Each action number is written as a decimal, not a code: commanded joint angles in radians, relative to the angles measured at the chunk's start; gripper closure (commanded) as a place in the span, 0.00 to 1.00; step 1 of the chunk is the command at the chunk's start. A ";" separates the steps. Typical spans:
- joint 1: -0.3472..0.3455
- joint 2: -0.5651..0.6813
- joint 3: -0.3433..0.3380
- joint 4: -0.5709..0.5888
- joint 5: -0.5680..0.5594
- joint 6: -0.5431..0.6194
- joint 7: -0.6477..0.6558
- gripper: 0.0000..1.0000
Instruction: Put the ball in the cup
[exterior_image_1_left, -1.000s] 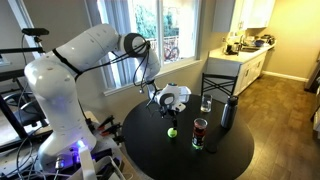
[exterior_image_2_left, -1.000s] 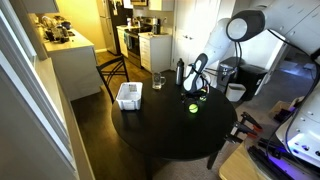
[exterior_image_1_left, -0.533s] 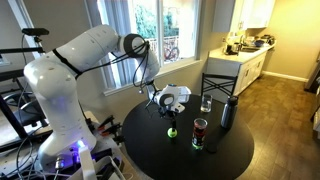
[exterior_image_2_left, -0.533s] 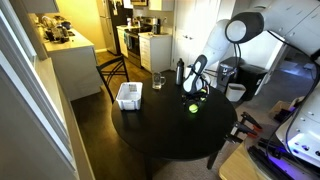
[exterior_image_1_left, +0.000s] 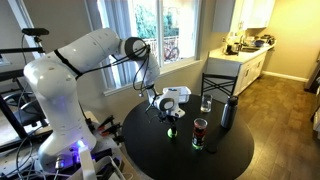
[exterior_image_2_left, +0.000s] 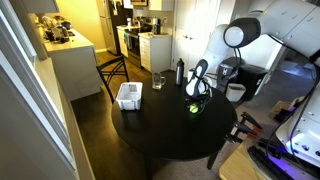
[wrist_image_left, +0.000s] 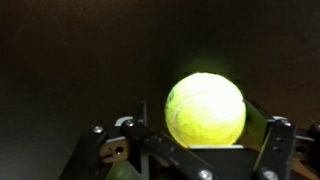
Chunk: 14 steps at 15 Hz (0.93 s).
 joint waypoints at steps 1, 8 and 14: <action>-0.001 -0.006 -0.006 -0.011 0.024 -0.013 -0.020 0.33; 0.005 -0.046 0.001 -0.037 0.023 0.008 -0.028 0.58; 0.025 -0.178 0.007 -0.124 0.017 0.045 -0.041 0.58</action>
